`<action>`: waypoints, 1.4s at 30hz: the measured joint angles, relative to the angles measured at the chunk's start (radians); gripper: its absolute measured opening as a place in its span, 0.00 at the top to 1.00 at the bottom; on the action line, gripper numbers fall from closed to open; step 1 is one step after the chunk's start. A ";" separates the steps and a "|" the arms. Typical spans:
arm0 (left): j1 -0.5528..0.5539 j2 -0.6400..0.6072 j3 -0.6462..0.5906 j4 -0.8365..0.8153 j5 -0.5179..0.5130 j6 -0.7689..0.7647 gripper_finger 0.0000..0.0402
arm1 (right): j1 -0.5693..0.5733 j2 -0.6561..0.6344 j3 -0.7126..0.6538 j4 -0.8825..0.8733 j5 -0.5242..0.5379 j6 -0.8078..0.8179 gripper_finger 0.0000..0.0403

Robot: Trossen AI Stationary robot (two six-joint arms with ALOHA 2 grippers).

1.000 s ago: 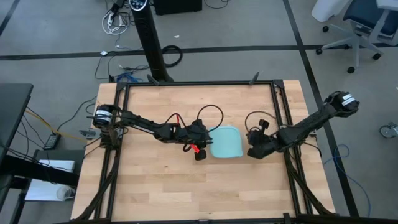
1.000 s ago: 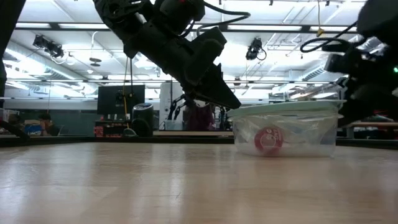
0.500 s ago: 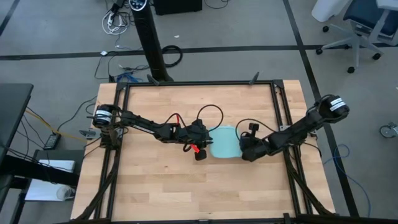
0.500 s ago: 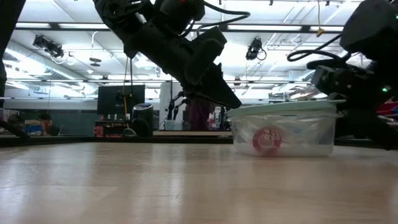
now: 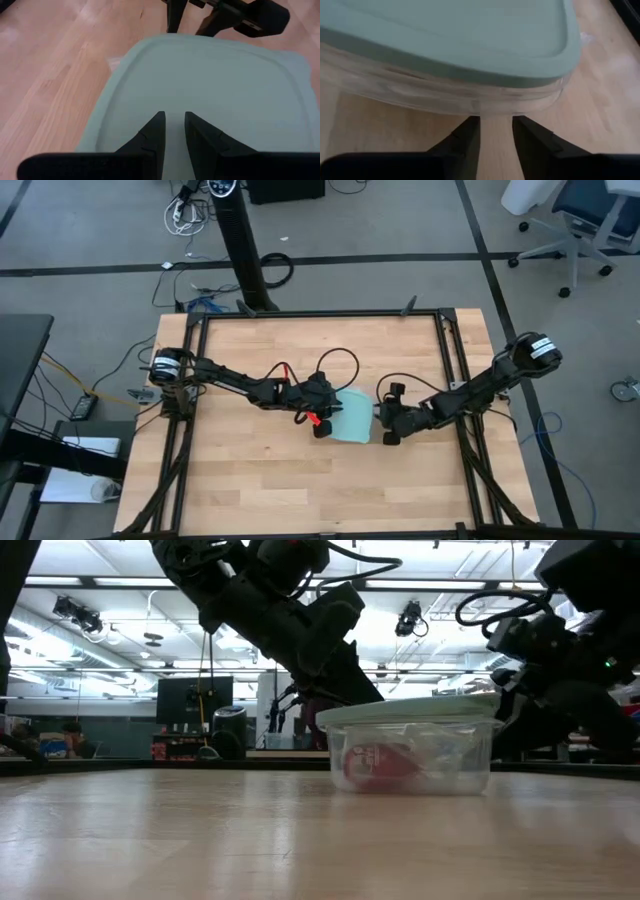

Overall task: Roll bandage
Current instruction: Close the transparent tupperware

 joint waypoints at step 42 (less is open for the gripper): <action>-0.114 -0.110 -0.070 0.425 0.027 0.099 0.81 | 0.088 -0.042 0.037 0.082 -0.072 -0.267 0.73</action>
